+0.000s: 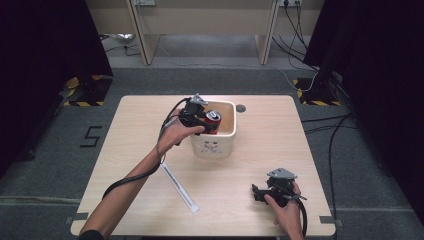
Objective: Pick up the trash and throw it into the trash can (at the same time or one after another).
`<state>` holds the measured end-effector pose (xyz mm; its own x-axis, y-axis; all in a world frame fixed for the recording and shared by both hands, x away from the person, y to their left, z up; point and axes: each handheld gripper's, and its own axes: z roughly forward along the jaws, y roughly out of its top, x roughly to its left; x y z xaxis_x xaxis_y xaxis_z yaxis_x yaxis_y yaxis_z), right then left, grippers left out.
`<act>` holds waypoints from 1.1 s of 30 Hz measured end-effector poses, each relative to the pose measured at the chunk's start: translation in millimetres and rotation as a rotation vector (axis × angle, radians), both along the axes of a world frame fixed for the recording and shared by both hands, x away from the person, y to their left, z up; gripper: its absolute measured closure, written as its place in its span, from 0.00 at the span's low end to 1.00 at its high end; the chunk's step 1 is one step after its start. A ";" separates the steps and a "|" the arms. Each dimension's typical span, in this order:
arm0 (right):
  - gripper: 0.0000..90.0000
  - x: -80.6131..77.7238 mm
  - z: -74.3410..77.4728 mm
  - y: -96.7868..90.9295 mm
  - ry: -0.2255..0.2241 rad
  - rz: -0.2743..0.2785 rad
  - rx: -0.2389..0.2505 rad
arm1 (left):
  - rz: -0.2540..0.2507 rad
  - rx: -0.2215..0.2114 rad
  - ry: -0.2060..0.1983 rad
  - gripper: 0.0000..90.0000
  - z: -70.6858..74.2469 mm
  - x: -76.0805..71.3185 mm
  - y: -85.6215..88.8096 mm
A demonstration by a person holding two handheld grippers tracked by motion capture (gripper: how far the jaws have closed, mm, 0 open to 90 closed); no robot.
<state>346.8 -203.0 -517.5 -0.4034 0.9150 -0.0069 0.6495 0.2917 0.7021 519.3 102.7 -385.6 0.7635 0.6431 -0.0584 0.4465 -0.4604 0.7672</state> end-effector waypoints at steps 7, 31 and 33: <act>0.03 0.1 -0.1 -0.1 -0.001 0.001 -0.002 | 0.008 -0.036 -0.018 0.24 12.7 -6.5 6.1; 0.03 0.2 -0.2 -0.1 -0.003 0.001 -0.002 | 0.031 -0.141 -0.049 0.23 52.7 -45.1 65.5; 0.03 0.1 -0.2 -0.1 -0.003 0.001 -0.001 | 0.030 -0.163 -0.044 0.23 53.5 -49.1 72.3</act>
<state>347.0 -203.1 -517.7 -0.4041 0.9147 -0.0094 0.6473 0.2932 0.7036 470.1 175.0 -332.1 0.7479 0.6507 -0.1313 0.4230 -0.3149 0.8497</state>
